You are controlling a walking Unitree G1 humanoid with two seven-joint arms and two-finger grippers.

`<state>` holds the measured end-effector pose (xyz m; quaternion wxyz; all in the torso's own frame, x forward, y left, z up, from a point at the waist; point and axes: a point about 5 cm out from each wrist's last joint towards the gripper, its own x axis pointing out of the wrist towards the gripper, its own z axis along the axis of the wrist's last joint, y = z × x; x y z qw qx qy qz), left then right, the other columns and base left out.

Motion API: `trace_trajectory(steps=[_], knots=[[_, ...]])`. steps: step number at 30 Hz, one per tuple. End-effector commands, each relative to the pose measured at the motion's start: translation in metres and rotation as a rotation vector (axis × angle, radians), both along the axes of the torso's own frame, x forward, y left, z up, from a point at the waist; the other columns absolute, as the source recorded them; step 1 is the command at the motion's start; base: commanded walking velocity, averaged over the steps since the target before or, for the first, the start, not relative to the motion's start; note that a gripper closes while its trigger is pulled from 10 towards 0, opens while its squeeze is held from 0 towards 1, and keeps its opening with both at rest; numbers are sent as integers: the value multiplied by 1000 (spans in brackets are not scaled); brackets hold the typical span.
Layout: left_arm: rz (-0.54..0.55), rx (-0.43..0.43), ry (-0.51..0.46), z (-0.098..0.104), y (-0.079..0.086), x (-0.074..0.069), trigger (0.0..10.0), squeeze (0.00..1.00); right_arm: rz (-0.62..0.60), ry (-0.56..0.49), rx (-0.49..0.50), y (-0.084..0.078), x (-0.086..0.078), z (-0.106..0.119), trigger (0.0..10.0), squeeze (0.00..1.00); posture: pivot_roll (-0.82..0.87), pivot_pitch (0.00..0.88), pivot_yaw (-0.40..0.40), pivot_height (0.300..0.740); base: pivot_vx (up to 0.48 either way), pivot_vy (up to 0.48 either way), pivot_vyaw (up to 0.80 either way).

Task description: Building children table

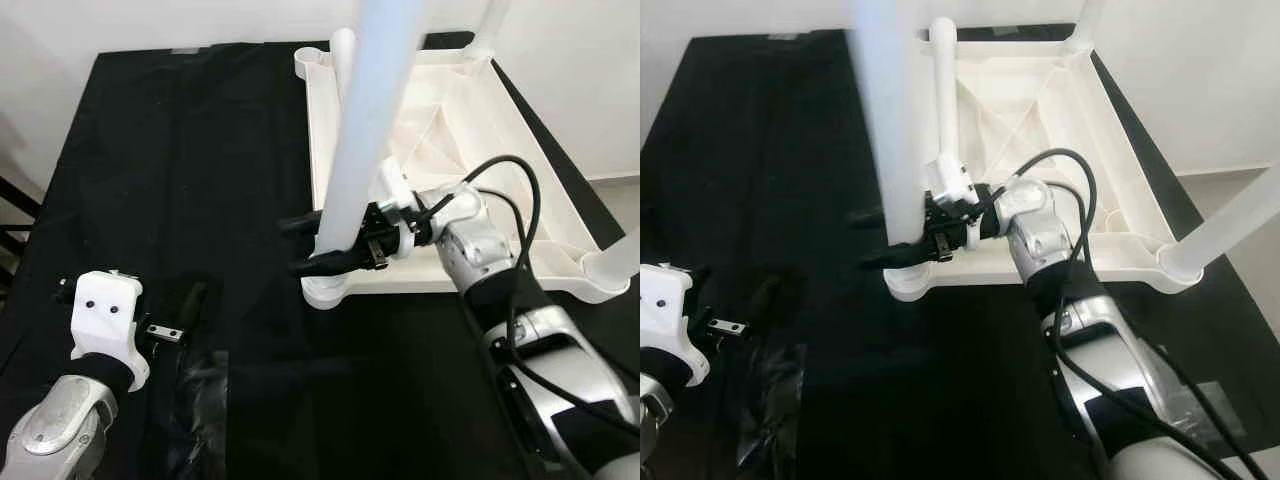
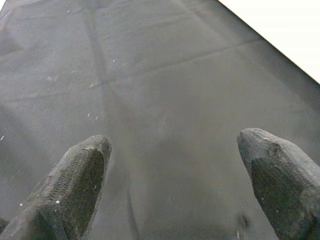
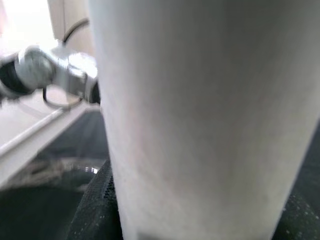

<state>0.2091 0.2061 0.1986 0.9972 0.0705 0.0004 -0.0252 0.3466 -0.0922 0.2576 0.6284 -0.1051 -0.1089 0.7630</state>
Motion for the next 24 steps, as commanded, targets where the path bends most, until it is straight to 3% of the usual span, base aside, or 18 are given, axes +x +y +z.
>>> trace_trajectory(steps=[1, 16, 19, 24], knots=[[-3, 11, 26, -3, 1, -1, 10000, 0, -71, 209, -107, -8, 1, -49, 10000, 0, 123, 362, 1, 740, 0, 0, 0], [-12, 9, 21, -2, 0, 3, 10000, 0, -9, 261, -159, -13, -5, -54, 10000, 0, 119, 354, 4, 740, 0, 0, 0], [-15, 8, 20, -2, -1, 4, 10000, 0, 17, 310, -154, -10, -8, -52, 10000, 0, 120, 352, 6, 740, 0, 0, 0], [-15, 8, 20, -2, -1, 3, 10000, 0, 32, 258, -238, -11, -11, -56, 10000, 0, 120, 350, 8, 740, 0, 0, 0]])
